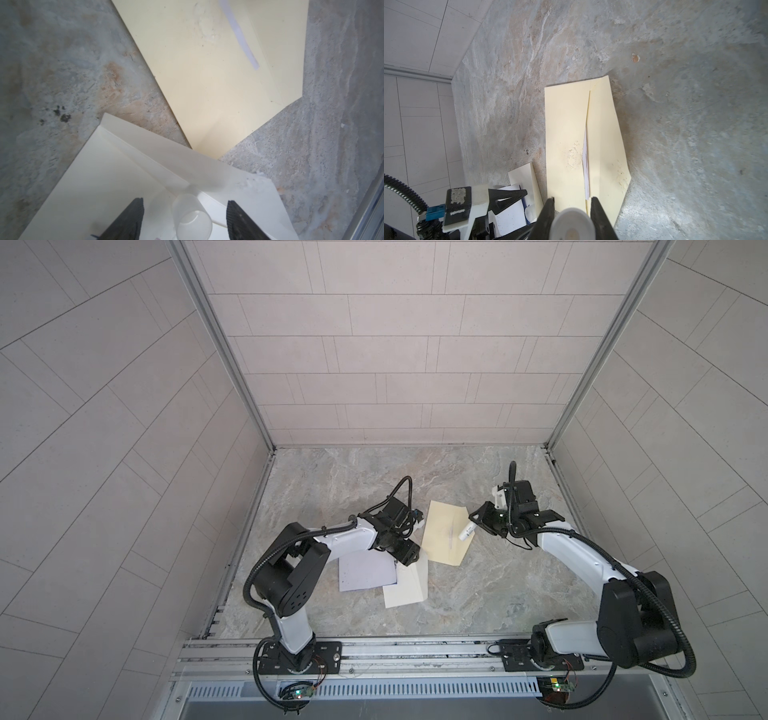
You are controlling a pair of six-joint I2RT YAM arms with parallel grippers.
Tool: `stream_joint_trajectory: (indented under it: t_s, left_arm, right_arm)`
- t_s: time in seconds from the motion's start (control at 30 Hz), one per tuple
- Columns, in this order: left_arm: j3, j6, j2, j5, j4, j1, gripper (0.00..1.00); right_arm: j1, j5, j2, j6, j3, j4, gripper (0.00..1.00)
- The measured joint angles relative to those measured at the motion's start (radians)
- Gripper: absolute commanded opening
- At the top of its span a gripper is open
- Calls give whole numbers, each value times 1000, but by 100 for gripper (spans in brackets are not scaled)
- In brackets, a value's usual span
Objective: Place the letter into the envelope and seal it
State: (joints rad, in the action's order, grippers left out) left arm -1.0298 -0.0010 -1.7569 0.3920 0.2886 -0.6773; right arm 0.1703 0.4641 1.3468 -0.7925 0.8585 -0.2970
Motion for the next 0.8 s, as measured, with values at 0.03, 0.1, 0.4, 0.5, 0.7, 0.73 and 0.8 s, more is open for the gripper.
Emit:
stream_joint_trajectory:
  t_s: [0.03,0.1,0.4,0.5,0.7,0.73,0.8]
  left_arm:
    - [-9,0,0,6,0,0,72]
    - [-28,0,4,16,0,0,73]
    - [-156,22,29,102,-12,-45,80]
    - [-179,19,29,140,-41,-60,81]
    - [-184,-18,11,163,-147,-66,78]
    - [-184,-26,5,160,-167,-65,76]
    - [-184,-36,-6,148,-203,-65,68]
  right_arm:
    - [4,0,0,3,0,0,6]
    - [14,0,0,6,0,0,6]
    - [92,7,18,-16,31,37,6]
    - [114,27,47,-50,35,76,6]
    - [138,77,72,-120,35,137,6]
    - [139,88,72,-133,35,151,6]
    - [142,106,72,-156,35,170,6]
